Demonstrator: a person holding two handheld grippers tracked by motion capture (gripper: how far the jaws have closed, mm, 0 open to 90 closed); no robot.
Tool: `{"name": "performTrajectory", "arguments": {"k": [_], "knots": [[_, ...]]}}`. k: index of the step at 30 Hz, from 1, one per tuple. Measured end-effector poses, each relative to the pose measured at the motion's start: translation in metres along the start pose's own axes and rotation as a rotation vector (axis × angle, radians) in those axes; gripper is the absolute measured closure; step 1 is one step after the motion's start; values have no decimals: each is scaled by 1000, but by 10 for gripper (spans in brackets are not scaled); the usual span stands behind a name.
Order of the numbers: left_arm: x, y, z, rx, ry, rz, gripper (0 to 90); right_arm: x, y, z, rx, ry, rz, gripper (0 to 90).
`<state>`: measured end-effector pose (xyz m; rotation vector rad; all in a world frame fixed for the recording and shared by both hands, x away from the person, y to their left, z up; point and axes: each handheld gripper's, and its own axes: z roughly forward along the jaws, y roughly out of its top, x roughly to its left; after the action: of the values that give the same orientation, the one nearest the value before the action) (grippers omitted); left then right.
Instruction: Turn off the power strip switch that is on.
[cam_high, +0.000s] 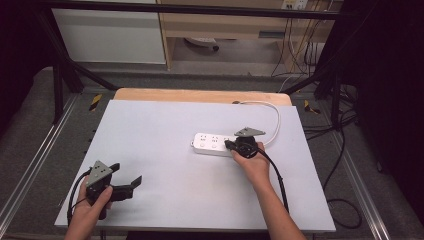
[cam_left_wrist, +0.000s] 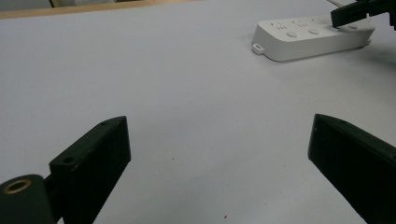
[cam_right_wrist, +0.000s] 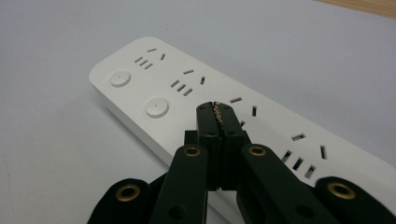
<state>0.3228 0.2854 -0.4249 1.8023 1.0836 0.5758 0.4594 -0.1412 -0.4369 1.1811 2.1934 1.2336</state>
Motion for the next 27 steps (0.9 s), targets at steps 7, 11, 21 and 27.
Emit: {"name": "performTrajectory", "arguments": {"k": [7, 11, 21, 27], "knots": [[0, 0, -1, -3, 1, 1, 56, 0, 1, 0, -6, 2, 4, 900], [1, 0, -1, -4, 2, 0, 56, 0, 1, -1, -14, -1, 9, 900], [0, 0, -1, -6, 1, 0, 56, 0, 2, -2, -22, -4, 12, 900], [0, 0, -1, -6, 1, 1, 56, 1, 4, -4, -52, -4, 14, 900]]}}
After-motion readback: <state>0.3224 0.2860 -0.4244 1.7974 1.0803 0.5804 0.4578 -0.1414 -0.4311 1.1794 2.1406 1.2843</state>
